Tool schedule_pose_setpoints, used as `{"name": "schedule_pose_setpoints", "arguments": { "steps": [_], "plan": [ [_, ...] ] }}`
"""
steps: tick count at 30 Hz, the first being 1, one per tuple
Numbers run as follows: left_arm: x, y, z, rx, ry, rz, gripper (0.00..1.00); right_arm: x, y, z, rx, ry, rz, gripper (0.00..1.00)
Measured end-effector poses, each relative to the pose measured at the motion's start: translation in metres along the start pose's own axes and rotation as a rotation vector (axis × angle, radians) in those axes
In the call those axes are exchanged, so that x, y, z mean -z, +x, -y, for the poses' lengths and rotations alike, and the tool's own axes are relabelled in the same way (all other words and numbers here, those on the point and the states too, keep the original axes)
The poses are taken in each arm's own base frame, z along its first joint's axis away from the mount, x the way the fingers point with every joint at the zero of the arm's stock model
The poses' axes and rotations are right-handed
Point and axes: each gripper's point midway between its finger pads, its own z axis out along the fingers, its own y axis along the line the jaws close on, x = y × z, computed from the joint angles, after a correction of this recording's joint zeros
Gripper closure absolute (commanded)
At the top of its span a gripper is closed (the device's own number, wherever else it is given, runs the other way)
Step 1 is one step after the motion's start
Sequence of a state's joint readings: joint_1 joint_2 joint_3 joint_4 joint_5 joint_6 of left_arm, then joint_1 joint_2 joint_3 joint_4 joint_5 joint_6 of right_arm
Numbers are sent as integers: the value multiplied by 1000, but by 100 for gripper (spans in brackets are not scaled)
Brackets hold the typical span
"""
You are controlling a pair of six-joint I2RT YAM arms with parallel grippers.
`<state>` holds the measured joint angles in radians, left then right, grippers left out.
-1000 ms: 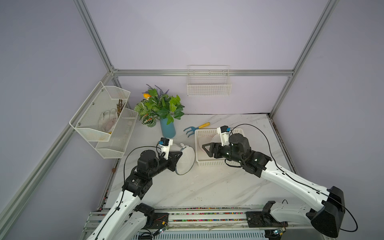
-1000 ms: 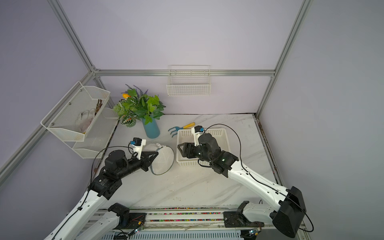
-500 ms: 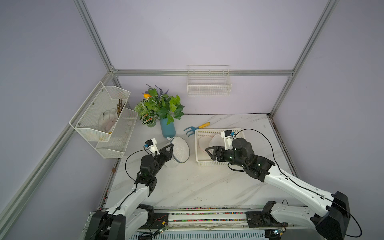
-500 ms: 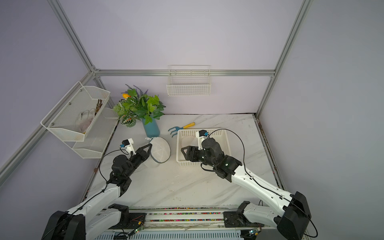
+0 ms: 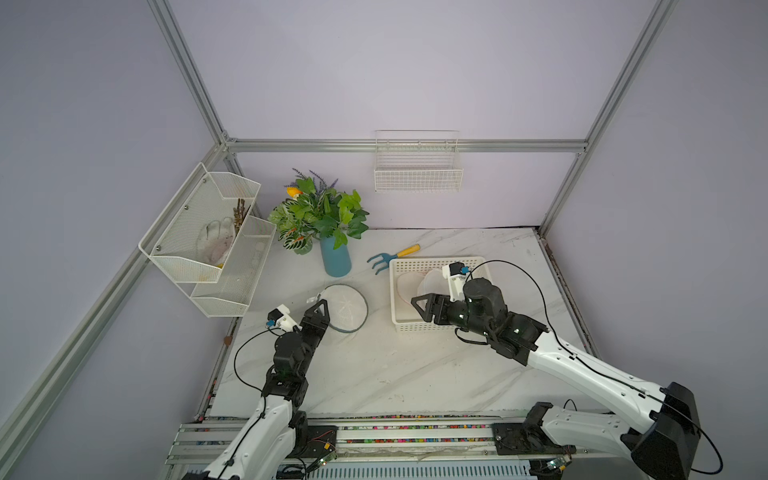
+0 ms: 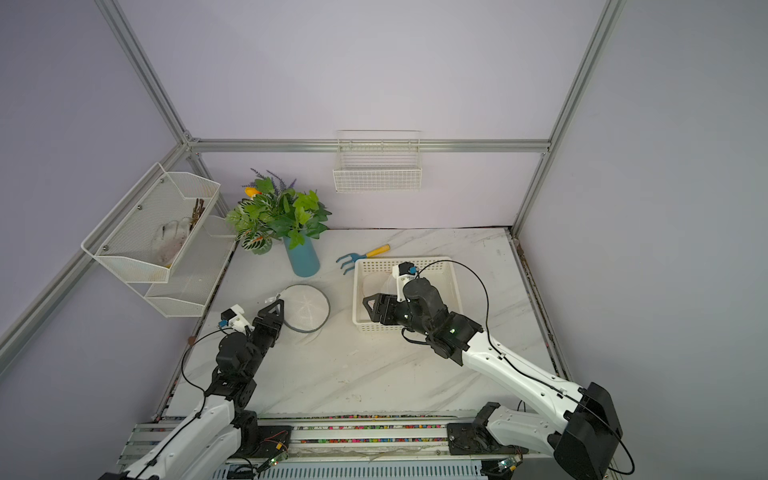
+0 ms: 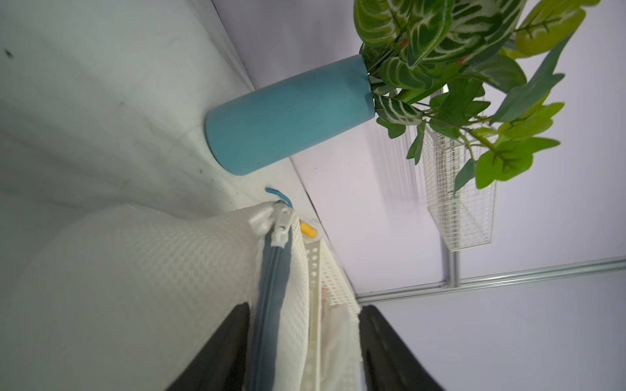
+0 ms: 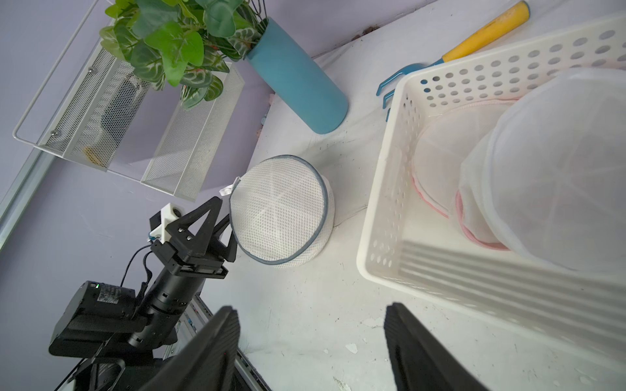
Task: Turn the laundry bag inside out
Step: Place the laundry bag at the center of the board.
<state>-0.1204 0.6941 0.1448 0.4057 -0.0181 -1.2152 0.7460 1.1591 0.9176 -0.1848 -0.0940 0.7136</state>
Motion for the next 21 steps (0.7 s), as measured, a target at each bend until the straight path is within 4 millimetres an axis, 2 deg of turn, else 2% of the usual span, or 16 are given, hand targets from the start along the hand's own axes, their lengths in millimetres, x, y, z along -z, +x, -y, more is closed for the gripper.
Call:
{"name": "schedule_pose_setpoints", "arguments": {
  "steps": [2, 5, 8, 10, 16, 21],
  "plan": [
    [5, -2, -11, -7, -57, 9, 22, 0, 0, 0, -1, 1, 0, 26],
    [10, 3, -39, -27, -183, -8, 14, -1, 0, 1, -1, 2, -1, 26],
    [16, 5, -62, -77, -305, -27, 9, -1, 0, 1, 0, 3, -1, 26],
    [21, 1, -68, -128, -367, -25, 7, -1, 0, 3, 2, 12, 2, 26],
    [22, -25, -46, -283, -430, 16, 3, -4, -2, 20, 16, 87, 3, 26],
    [19, -36, -24, -406, -419, 11, 2, -13, -4, 37, 51, 170, -13, 27]
  ]
}}
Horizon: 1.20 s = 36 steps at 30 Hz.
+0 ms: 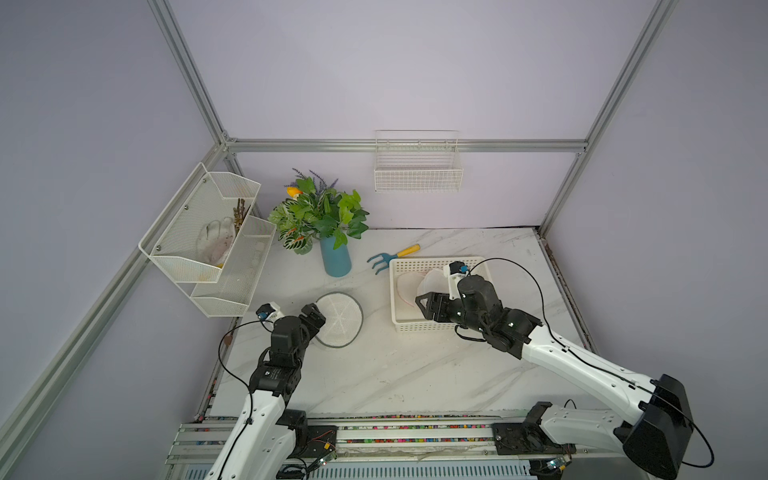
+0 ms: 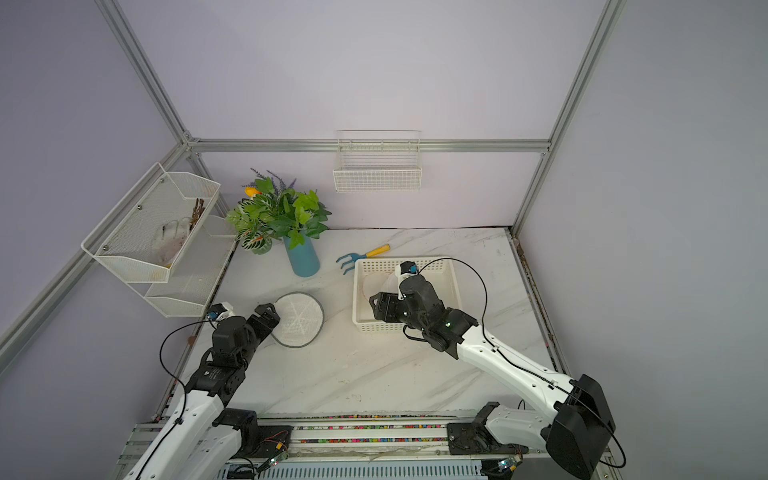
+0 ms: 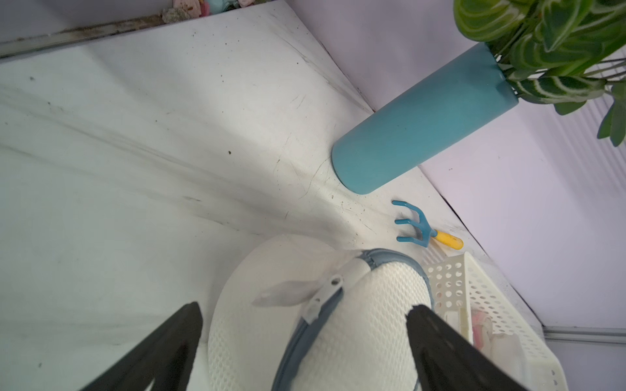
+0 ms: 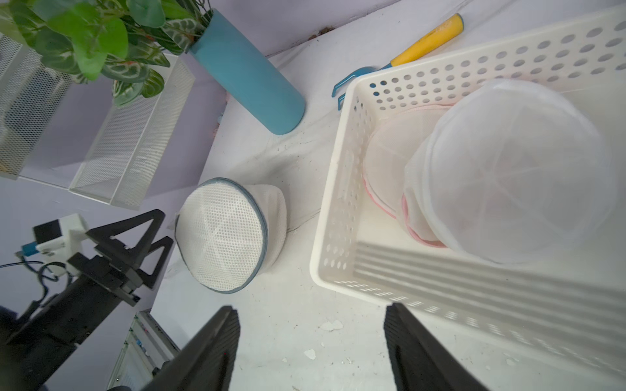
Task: Turn the laundry bag inside out
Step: Place the laundry bag at the center of the board, then pick up the laundry bag and place it in the bin.
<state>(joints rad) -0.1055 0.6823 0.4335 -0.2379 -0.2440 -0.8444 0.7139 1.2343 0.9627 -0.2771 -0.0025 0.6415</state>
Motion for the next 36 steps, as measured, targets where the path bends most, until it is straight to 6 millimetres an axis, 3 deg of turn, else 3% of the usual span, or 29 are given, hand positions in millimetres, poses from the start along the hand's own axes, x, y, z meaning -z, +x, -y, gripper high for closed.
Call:
{"name": "schedule_pose_setpoints", "arguments": {
  "steps": [5, 9, 15, 19, 24, 29, 36],
  "plan": [
    [12, -23, 20, -116, 31, 33, 8, -22, -11, 15, 42, 100, -6, 31],
    [24, -43, 42, -206, 84, 68, 15, -52, -17, 30, 67, 194, -25, 35],
    [37, -54, 75, -320, 199, 59, 24, -104, -2, 69, 104, 371, -104, 51],
    [40, -50, 88, -369, 262, 26, 27, -127, 9, 94, 131, 483, -145, 64],
    [41, -43, 93, -400, 299, -6, 30, -134, 10, 112, 154, 579, -149, 76],
    [42, -39, 97, -418, 325, -23, 36, -131, 0, 114, 179, 608, -126, 100],
    [49, -39, 108, -451, 381, -29, 38, -121, -15, 104, 212, 562, -108, 100]
  ]
}}
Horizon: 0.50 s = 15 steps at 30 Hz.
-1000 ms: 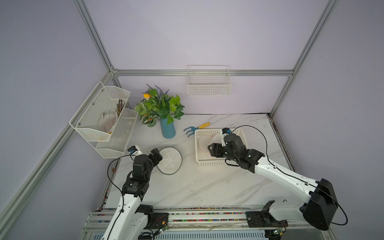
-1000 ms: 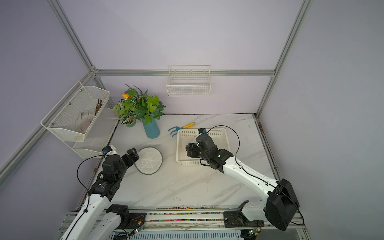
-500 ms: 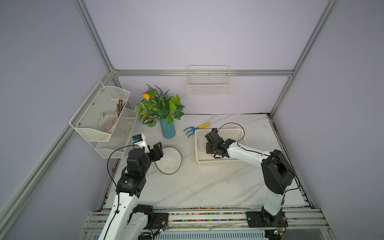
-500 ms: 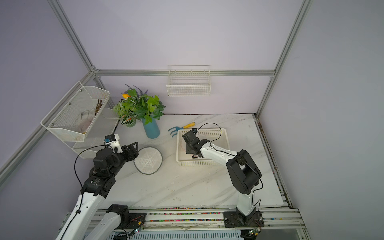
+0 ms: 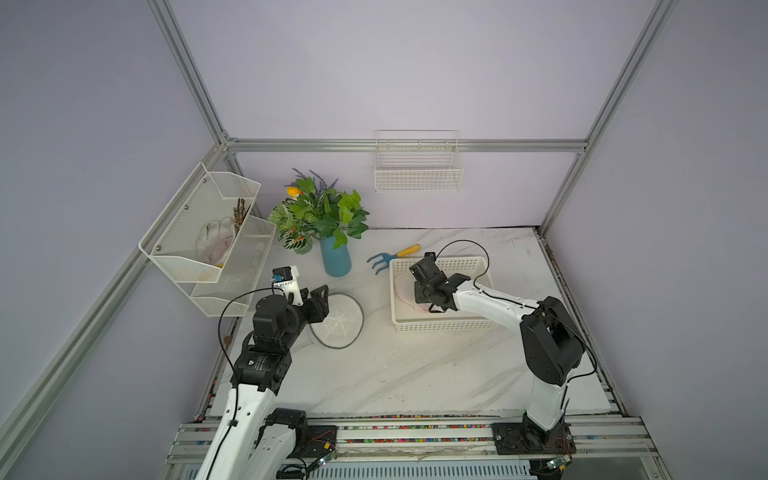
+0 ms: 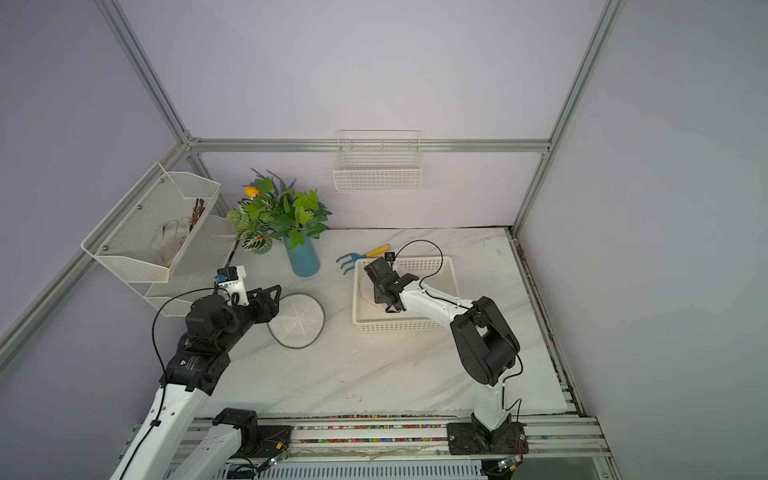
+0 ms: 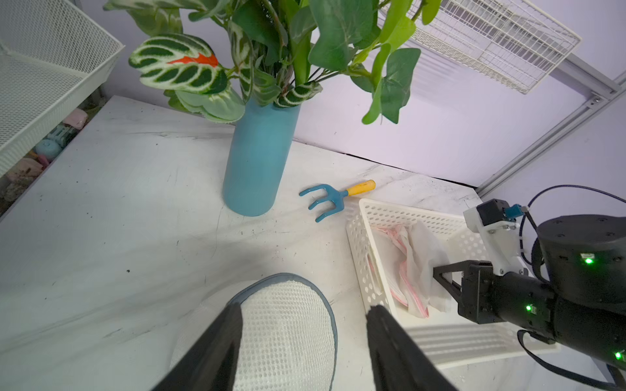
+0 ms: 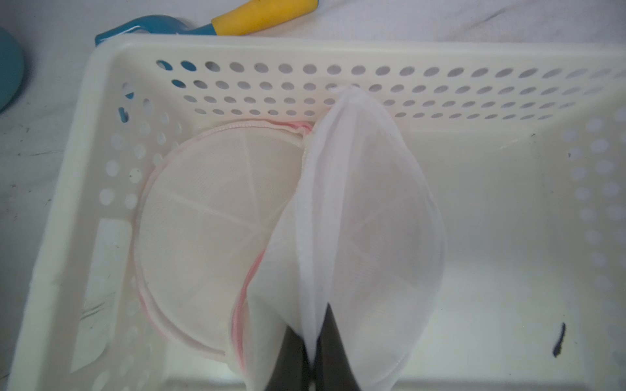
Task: Turn the laundry bag inside out
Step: Pick up the laundry bag and place it in the bin.
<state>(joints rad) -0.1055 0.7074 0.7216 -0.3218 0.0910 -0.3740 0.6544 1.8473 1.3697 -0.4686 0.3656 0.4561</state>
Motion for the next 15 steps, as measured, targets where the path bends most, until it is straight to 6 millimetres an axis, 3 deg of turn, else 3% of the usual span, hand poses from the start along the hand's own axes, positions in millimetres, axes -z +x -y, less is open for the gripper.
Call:
{"name": "schedule_pose_setpoints", "arguments": {
  "steps": [3, 10, 15],
  "plan": [
    [3, -3, 9, -34, 46, 9, 38, 30, -23, -3, 10, -63, 58, 100],
    [16, -17, 48, -176, 254, 73, 38, 141, -87, -10, 32, -263, 268, 100],
    [27, -27, 83, -308, 442, 104, 33, 214, -111, -18, 68, -427, 366, 100]
  ]
}}
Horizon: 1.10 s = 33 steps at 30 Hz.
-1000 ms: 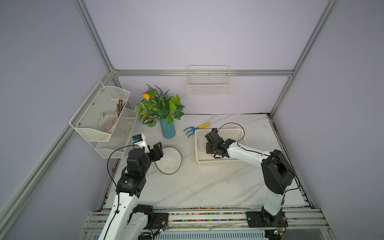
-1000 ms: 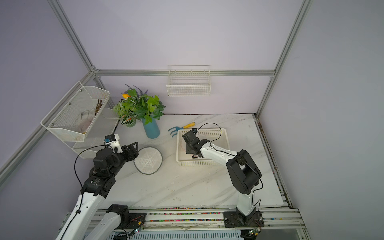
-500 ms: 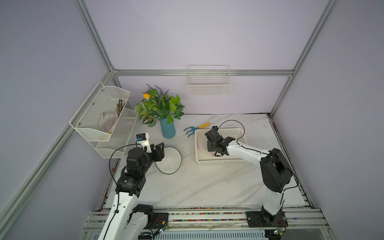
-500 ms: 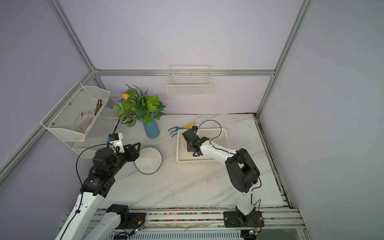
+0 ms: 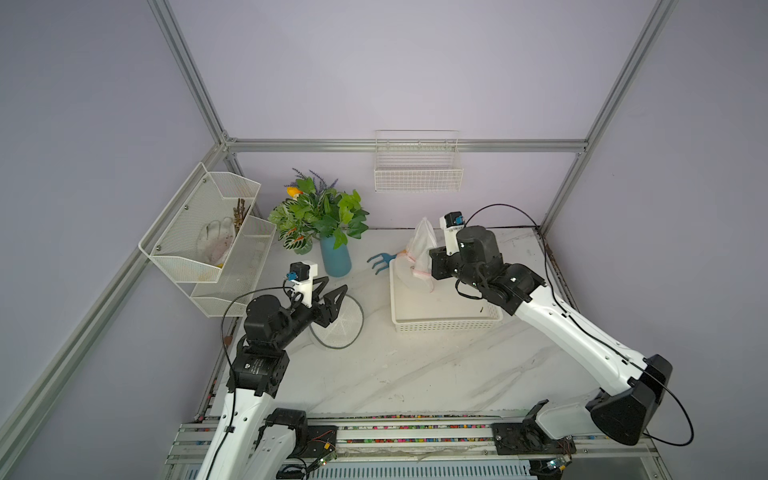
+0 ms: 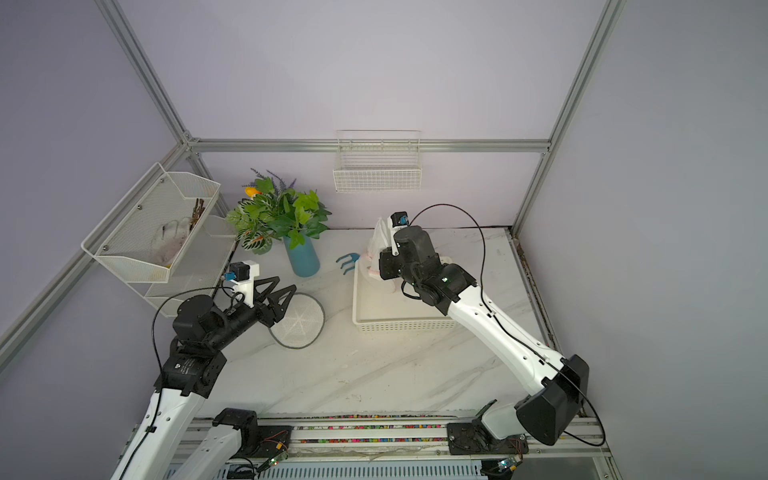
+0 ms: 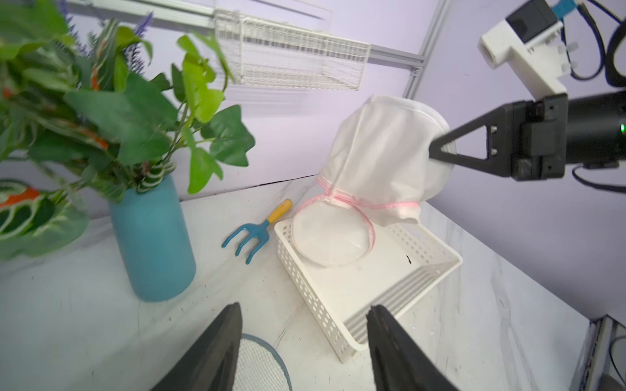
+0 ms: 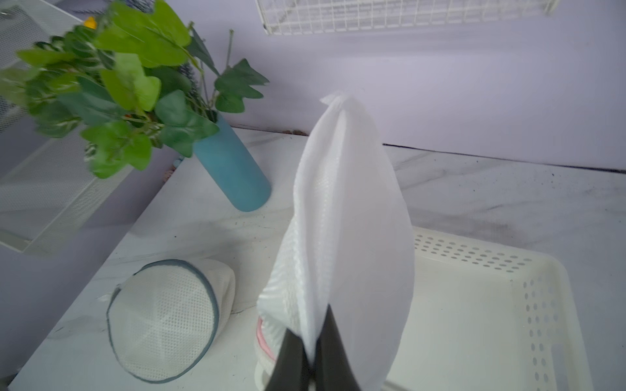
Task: Turn the laundry bag inside out
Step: Pick up the laundry bag and place it in the bin.
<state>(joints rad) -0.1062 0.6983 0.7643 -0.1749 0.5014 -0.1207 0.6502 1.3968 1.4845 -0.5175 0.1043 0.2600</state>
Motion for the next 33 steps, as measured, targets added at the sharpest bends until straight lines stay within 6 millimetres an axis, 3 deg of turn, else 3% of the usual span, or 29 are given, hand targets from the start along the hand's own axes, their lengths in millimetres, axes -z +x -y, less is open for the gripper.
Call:
{"name": "schedule_pose_setpoints", "arguments": {
  "steps": [7, 14, 20, 25, 33],
  "plan": [
    [-1, -31, 53, -254, 231, 74, 17, 50, -22, -38, 12, -217, 14, 100],
    [-8, -36, 108, -509, 358, 136, 11, 79, -25, -62, -84, -368, -24, 100],
    [-30, -30, 126, -672, 343, 136, 14, 90, -15, -72, -141, -428, -105, 100],
    [-50, -20, 138, -788, 323, 123, 25, 94, -6, -78, -178, -463, -161, 100],
    [-78, -11, 146, -954, 228, 115, 36, 98, 5, -83, -196, -494, -220, 100]
  ]
}}
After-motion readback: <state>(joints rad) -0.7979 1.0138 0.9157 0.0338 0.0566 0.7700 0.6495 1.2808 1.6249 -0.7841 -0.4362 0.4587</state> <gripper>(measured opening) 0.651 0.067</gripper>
